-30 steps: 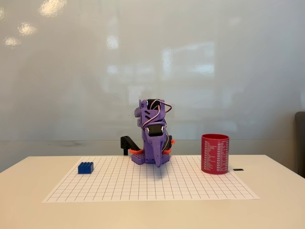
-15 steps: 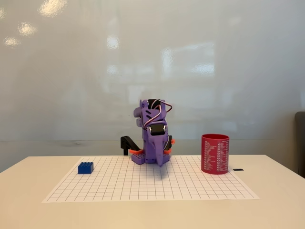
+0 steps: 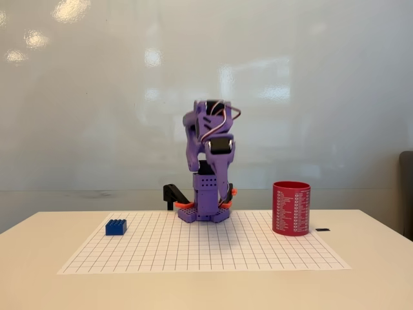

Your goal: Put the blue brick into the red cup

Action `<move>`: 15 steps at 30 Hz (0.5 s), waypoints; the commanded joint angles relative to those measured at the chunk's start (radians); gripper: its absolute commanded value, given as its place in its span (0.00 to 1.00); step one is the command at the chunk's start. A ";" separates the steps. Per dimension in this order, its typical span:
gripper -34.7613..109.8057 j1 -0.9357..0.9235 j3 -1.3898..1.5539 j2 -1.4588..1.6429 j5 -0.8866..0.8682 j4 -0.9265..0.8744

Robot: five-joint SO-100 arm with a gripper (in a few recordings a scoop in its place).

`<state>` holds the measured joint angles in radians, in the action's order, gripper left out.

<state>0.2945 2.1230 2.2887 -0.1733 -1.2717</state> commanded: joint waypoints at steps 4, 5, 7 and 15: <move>0.23 -0.166 -0.325 -0.195 -0.063 -0.051; 0.23 -0.222 -0.321 -0.209 -0.066 -0.040; 0.23 -0.341 -0.305 -0.227 -0.078 -0.021; 0.23 -0.752 -0.137 -0.252 -0.176 0.075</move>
<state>-0.3007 1.9528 2.0141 -0.3007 -1.2103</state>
